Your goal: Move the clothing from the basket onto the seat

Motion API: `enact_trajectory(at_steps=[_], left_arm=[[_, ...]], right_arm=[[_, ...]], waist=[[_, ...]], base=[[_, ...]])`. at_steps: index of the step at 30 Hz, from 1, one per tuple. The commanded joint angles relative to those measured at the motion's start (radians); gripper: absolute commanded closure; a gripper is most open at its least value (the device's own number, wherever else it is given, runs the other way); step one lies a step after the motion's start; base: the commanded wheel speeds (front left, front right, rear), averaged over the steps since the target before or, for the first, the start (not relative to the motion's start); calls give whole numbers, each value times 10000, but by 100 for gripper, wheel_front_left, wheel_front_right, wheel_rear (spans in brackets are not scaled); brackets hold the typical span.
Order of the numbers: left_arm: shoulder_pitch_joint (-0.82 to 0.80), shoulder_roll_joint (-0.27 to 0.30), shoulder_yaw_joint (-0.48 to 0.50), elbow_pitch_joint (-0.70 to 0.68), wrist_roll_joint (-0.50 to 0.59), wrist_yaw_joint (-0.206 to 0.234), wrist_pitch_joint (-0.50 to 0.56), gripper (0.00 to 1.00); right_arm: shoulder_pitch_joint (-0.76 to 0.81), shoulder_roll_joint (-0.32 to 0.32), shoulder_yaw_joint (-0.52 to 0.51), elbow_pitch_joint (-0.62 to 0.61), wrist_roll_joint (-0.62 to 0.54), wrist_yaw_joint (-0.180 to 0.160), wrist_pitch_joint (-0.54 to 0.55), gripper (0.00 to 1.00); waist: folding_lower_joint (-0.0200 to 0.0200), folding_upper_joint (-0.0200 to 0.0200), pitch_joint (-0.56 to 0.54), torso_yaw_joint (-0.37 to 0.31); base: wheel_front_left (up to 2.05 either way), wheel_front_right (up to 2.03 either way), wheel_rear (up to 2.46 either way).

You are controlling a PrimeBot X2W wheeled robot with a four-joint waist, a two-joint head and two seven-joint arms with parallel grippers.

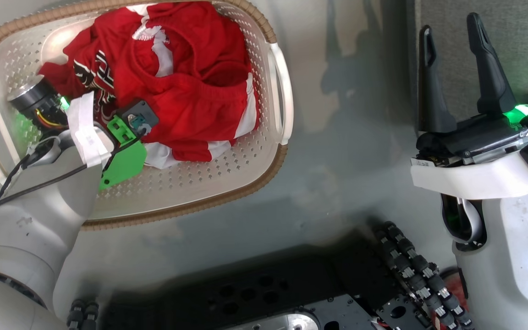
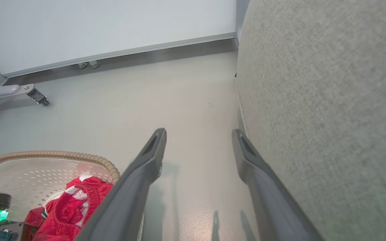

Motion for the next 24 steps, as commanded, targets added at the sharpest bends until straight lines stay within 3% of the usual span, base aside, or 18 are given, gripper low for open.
enact_trajectory(at_steps=[1,7,8,9,10,15,24], left_arm=[[-222,3,-14,20,-26,69,-67,0],[-350,-1,-8,35,-216,-123,18,0],[-358,5,-9,36,-252,-149,26,16],[-355,-3,-26,35,-284,-225,-28,53],[-364,-11,-20,35,-329,-264,-40,100],[-431,-55,-41,43,-541,-455,-52,100],[241,-387,139,36,-991,-306,-609,100]], right_arm=[[-124,-60,-116,130,20,-3,3,0],[-162,-63,-107,96,14,-3,3,0],[-174,-65,-111,95,13,-3,3,0],[-187,-65,-121,96,11,-3,3,0],[-197,-66,-136,93,10,-3,3,0],[-264,-80,-274,90,-33,-3,4,0],[-150,-71,-169,173,-253,-11,-1,0]], waist=[[0,0,113,60],[0,0,230,85],[0,0,237,83],[0,0,241,80],[0,0,243,79],[0,0,207,102],[0,0,-838,227]], base=[[0,0,0],[0,0,0],[0,0,0],[0,0,0],[0,0,0],[0,0,0],[0,0,0]])
